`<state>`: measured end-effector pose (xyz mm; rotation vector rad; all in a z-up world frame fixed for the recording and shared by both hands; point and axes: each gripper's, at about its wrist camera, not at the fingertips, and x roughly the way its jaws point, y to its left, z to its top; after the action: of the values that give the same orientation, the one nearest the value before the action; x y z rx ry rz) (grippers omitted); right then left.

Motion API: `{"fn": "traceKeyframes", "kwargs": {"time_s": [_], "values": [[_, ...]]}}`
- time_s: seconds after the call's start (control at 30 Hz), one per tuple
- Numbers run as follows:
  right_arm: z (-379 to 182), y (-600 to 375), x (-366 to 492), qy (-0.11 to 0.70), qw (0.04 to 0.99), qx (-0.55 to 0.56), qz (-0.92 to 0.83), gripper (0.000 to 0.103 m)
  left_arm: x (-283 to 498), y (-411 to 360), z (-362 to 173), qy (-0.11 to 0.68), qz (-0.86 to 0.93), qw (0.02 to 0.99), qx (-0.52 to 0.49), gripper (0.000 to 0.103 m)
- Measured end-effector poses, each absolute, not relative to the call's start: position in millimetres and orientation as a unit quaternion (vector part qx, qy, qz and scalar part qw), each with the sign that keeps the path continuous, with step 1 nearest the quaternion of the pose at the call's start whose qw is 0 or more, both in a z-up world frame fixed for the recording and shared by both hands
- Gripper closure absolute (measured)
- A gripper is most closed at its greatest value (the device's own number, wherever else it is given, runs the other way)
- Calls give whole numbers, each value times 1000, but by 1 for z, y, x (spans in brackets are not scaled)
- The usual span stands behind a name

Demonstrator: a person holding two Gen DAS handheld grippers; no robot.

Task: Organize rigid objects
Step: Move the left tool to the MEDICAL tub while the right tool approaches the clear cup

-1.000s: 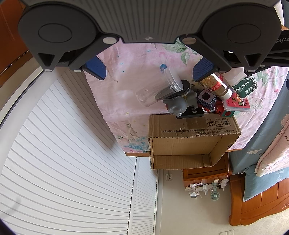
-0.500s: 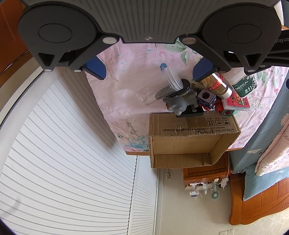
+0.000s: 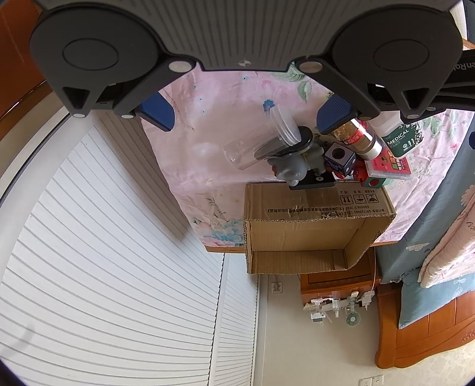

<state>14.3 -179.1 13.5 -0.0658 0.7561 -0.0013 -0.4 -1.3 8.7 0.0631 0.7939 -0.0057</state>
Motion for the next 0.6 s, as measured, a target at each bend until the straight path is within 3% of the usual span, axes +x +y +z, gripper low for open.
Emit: {"fn": "traceKeyframes", "kwargs": {"time_s": [0.33, 0.6], "values": [[7, -189, 28, 367, 929, -39, 21, 0, 7, 2, -2, 373, -60, 922, 84, 1], [-23, -197, 41, 379, 921, -48, 76, 0, 14, 7, -38, 412, -106, 898, 114, 1]]}}
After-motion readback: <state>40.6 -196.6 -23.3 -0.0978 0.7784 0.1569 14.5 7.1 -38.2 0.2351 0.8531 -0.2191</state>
